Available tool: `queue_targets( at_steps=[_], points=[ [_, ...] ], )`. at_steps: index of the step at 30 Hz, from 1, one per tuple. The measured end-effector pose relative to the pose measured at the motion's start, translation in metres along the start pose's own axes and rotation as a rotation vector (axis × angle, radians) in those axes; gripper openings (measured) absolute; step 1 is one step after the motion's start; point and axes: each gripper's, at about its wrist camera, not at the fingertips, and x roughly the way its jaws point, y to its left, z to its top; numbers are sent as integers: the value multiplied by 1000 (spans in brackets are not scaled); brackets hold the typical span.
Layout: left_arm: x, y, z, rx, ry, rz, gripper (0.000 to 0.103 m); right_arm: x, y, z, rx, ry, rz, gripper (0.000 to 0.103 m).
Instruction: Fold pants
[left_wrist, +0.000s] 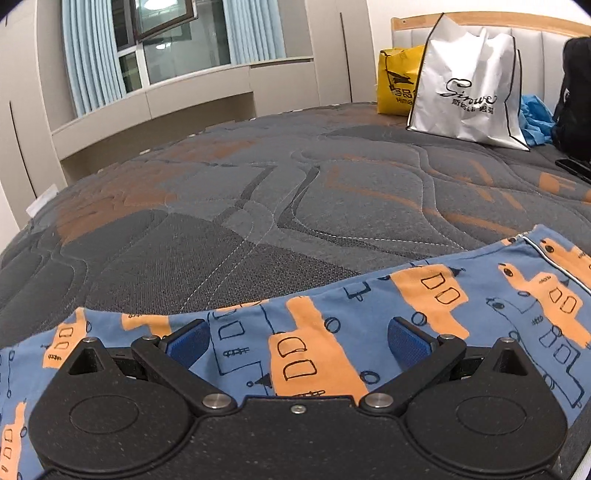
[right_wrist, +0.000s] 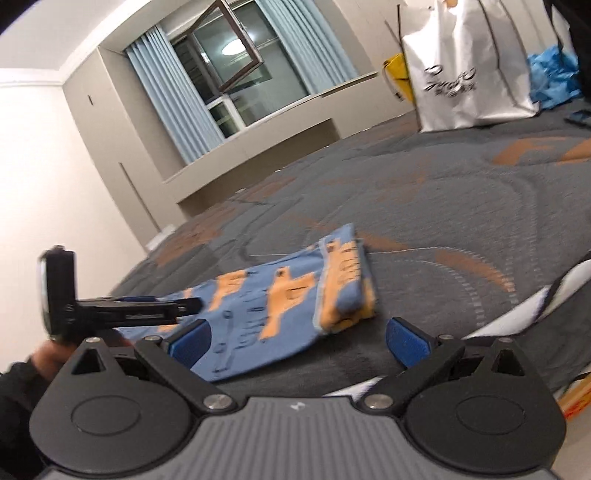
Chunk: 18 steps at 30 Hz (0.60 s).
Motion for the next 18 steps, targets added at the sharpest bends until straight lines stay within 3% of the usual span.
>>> queue_targets(
  at_steps=[4, 8, 12, 16, 18],
  points=[
    [-1, 9, 6, -41, 9, -10, 102, 11, -2, 2, 78, -37, 36, 103],
    [-14, 12, 16, -76, -26, -78, 102, 15, -4, -1, 156, -125, 8, 92],
    [-16, 16, 32, -185, -18, -295, 102, 20, 9, -7, 71, -155, -72, 70],
    [-3, 13, 47, -338, 42, -530, 102, 27, 31, -9, -94, -150, -170, 55],
    [5, 6, 52, -364, 73, -600, 102, 30, 45, -12, -186, -151, -228, 41]
  ],
)
